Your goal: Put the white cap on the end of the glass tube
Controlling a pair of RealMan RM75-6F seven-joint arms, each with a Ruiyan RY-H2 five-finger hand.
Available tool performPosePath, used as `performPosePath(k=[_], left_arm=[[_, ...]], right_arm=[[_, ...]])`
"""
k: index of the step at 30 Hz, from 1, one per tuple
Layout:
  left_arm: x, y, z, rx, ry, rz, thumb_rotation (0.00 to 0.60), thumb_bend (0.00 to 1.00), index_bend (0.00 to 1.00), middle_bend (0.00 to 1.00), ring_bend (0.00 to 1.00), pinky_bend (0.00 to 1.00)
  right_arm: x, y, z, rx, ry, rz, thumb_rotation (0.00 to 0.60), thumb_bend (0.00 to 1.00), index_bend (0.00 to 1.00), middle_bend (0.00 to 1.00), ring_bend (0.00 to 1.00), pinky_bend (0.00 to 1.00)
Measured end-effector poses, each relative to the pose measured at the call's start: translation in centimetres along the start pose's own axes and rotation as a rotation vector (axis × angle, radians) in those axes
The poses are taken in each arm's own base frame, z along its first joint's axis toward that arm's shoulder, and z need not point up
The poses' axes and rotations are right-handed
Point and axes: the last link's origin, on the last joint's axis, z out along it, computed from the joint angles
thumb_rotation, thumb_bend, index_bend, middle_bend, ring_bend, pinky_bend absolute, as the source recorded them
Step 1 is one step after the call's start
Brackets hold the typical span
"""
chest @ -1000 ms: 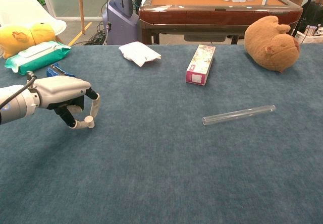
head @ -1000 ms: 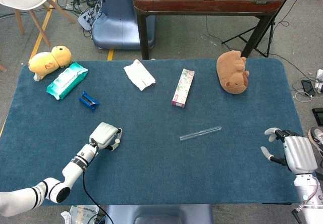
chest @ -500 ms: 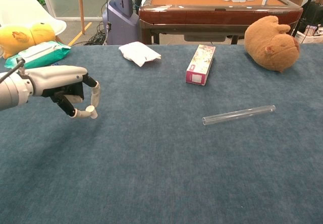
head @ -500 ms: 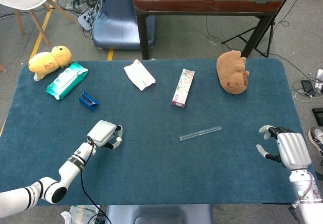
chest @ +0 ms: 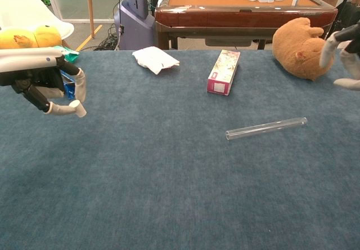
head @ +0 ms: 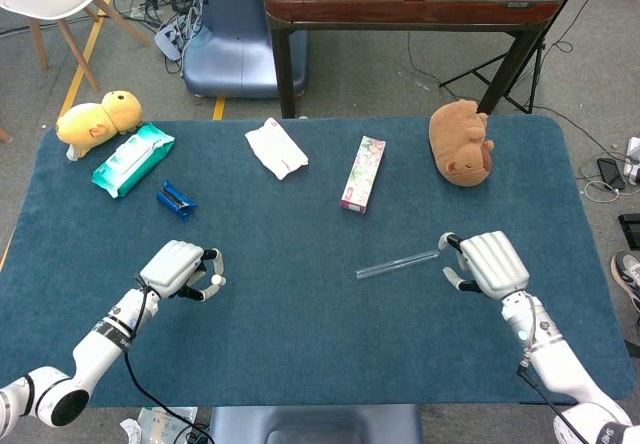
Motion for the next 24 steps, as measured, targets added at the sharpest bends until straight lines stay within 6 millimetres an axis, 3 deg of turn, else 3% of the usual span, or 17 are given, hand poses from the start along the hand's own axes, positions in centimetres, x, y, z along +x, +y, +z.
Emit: performPosePath(k=[5, 13, 24], left_arm=[[0.0, 0.3, -1.4, -0.009, -0.008, 0.020, 0.600, 0.30, 0.52, 1.00, 1.00, 1.00], [-0.1, 0.5, -2.0, -0.005, -0.016, 0.027, 0.600, 0.30, 0.52, 1.00, 1.00, 1.00], [-0.3, 0.2, -2.2, 0.008, -0.021, 0.020, 0.600, 0.30, 0.51, 1.00, 1.00, 1.00]], right_arm=[[-1.4, -1.8, 3.3, 0.034, -0.055, -0.069, 0.600, 0.25, 0.44, 0.85, 0.89, 0.98], [-4.3, -4.2, 7.6, 0.069, -0.156, -0.139, 0.600, 0.26, 0.46, 0.88, 0.92, 1.00], [-7.9, -5.8, 10.2, 0.082, -0.228, -0.167, 0.600, 0.27, 0.49, 0.89, 0.92, 1.00]])
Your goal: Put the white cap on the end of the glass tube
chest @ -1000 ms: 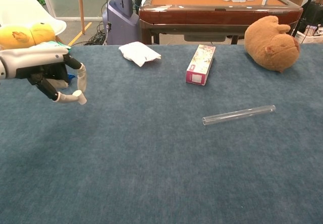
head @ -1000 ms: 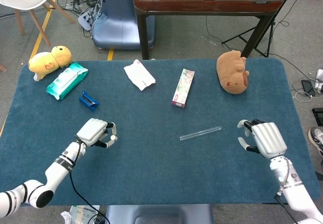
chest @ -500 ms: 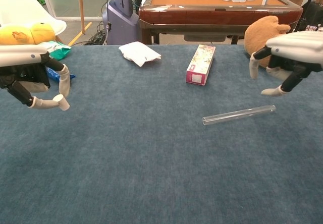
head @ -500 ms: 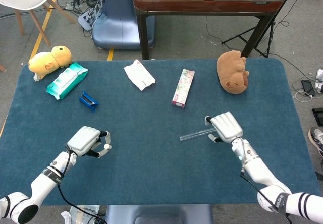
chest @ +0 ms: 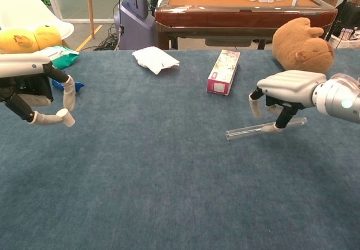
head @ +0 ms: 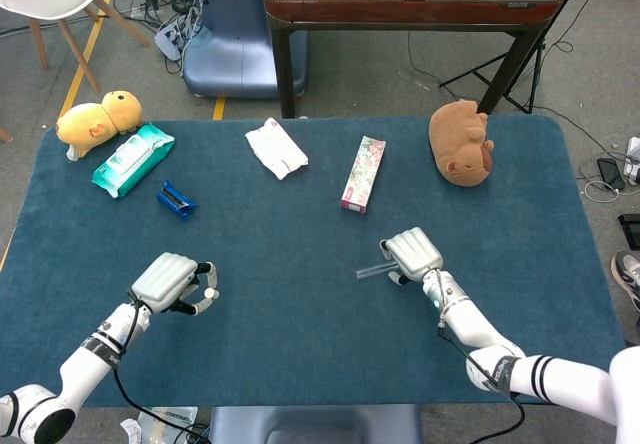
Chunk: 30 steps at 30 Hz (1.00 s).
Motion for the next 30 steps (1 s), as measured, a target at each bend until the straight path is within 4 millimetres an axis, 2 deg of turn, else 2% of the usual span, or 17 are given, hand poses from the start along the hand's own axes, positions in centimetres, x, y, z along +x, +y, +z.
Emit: performPosePath(k=[11, 25, 30], left_arm=[[-0.2, -0.4, -0.2, 0.015, -0.007, -0.010, 0.600, 0.30, 0.51, 1.00, 1.00, 1.00], [-0.4, -0.6, 0.0, 0.017, -0.012, -0.017, 0.600, 0.30, 0.51, 1.00, 1.00, 1.00], [-0.4, -0.7, 0.0, 0.021, -0.011, -0.020, 0.600, 0.30, 0.51, 1.00, 1.00, 1.00]], right_arm=[[-0.8, 0.0, 1.3, -0.012, -0.023, -0.008, 0.600, 0.28, 0.49, 0.89, 0.92, 1.00], [-1.4, 0.3, 1.7, -0.029, -0.063, -0.015, 0.600, 0.33, 0.50, 0.89, 0.92, 1.00], [-1.5, 0.0, 1.9, -0.030, -0.064, -0.009, 0.600, 0.36, 0.55, 0.89, 0.92, 1.00]])
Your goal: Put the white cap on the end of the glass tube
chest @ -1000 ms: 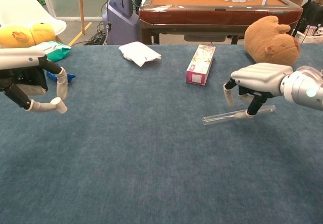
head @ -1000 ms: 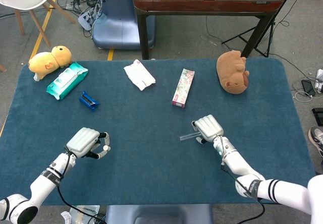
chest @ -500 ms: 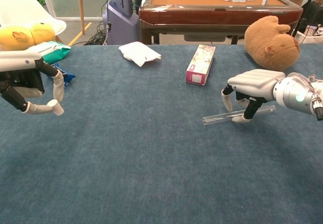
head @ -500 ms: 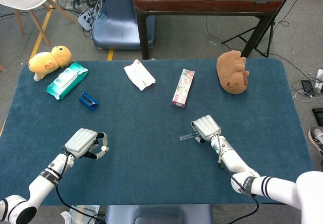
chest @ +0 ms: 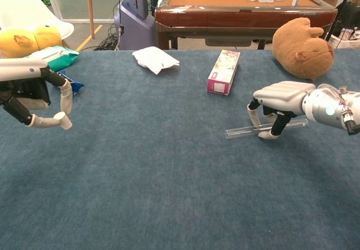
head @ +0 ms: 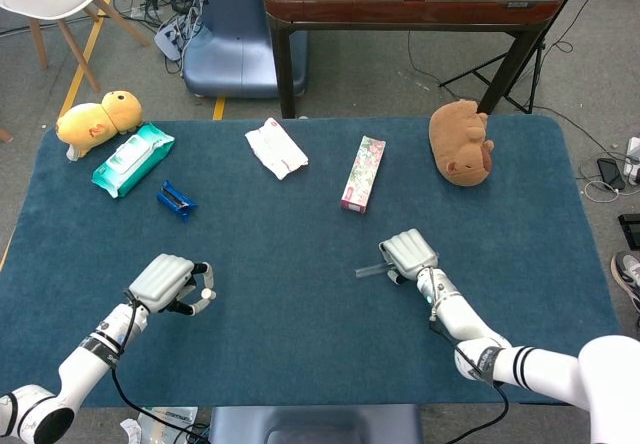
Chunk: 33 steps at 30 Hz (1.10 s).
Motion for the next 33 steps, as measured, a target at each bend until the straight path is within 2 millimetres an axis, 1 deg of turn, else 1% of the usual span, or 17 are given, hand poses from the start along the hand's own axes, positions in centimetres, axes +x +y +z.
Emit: performPosePath(k=[3, 6, 11, 15, 21, 24, 26, 29, 33], left_arm=[[0.1, -0.1, 0.0, 0.004, 0.003, -0.003, 0.600, 0.30, 0.51, 1.00, 1.00, 1.00], [0.3, -0.3, 0.0, 0.008, 0.007, -0.012, 0.600, 0.30, 0.51, 1.00, 1.00, 1.00], [1.1, -0.6, 0.1, 0.017, 0.032, -0.060, 0.600, 0.30, 0.51, 1.00, 1.00, 1.00], [2.3, -1.0, 0.0, 0.026, 0.065, -0.151, 0.600, 0.30, 0.52, 1.00, 1.00, 1.00], [4.9, -1.8, -0.5, 0.041, 0.142, -0.338, 0.600, 0.30, 0.53, 1.00, 1.00, 1.00], [6.3, -2.3, -0.7, 0.043, 0.207, -0.426, 0.600, 0.32, 0.53, 1.00, 1.00, 1.00], [7.3, -2.5, -0.8, 0.045, 0.255, -0.478, 0.600, 0.32, 0.53, 1.00, 1.00, 1.00], [8.0, -2.6, -1.0, 0.044, 0.297, -0.543, 0.600, 0.32, 0.53, 1.00, 1.00, 1.00], [8.4, -2.5, -1.3, 0.037, 0.324, -0.590, 0.600, 0.32, 0.53, 1.00, 1.00, 1.00]], right_arm=[[0.0, -0.1, 0.0, -0.001, 0.000, 0.005, 0.600, 0.40, 0.60, 0.89, 0.92, 1.00], [-0.1, -0.1, 0.1, -0.002, 0.000, 0.021, 0.600, 0.46, 0.66, 0.89, 0.93, 1.00], [0.6, -0.4, -0.1, 0.002, 0.024, 0.090, 0.600, 0.51, 0.69, 0.89, 0.93, 1.00], [2.2, -1.1, -0.5, 0.031, 0.068, 0.196, 0.600, 0.53, 0.71, 0.89, 0.94, 1.00], [4.7, -2.5, -0.9, 0.091, 0.144, 0.344, 0.600, 0.54, 0.72, 0.89, 0.94, 1.00], [5.6, -3.8, -0.6, 0.131, 0.178, 0.429, 0.600, 0.55, 0.73, 0.89, 0.95, 1.00], [5.9, -5.3, -0.2, 0.167, 0.193, 0.475, 0.600, 0.55, 0.73, 0.89, 0.95, 1.00], [6.3, -7.8, 0.6, 0.221, 0.217, 0.534, 0.600, 0.55, 0.73, 0.89, 0.94, 1.00], [6.8, -10.2, 1.4, 0.269, 0.242, 0.594, 0.600, 0.55, 0.73, 0.89, 0.95, 1.00]])
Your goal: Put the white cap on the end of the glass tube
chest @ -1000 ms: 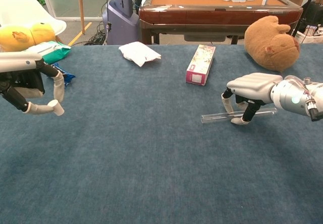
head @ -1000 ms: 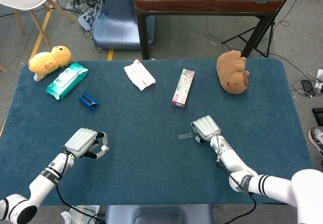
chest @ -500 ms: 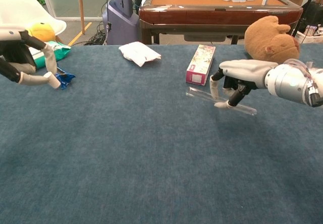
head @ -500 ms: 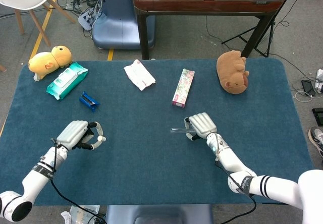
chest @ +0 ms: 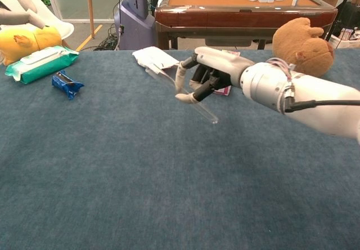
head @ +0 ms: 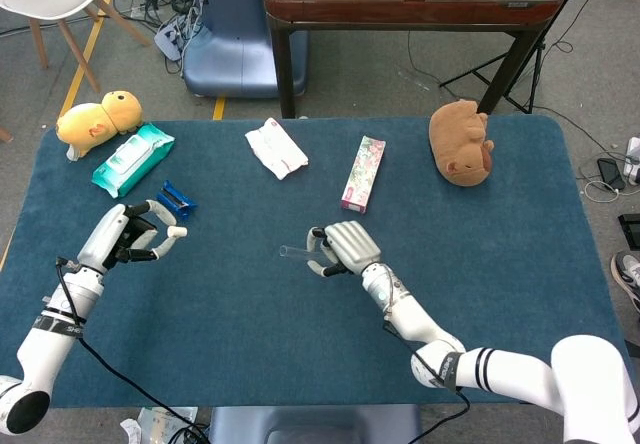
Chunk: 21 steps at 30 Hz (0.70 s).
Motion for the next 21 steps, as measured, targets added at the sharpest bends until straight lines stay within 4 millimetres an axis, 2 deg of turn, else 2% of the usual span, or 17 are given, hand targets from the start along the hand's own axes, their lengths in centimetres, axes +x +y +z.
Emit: performPosePath(k=[10, 21], left_arm=[[-1.4, 0.9, -0.2, -0.038, -0.050, 0.025, 0.600, 0.32, 0.53, 1.00, 1.00, 1.00], [-3.6, 2.0, 0.8, -0.083, -0.111, 0.071, 0.600, 0.32, 0.54, 1.00, 1.00, 1.00]], right_arm=[[-1.0, -3.3, 1.5, 0.062, 0.054, 0.081, 0.600, 0.56, 0.73, 0.89, 0.95, 1.00], [-1.2, -5.2, 1.8, 0.099, 0.057, 0.115, 0.600, 0.57, 0.73, 0.89, 0.95, 1.00]])
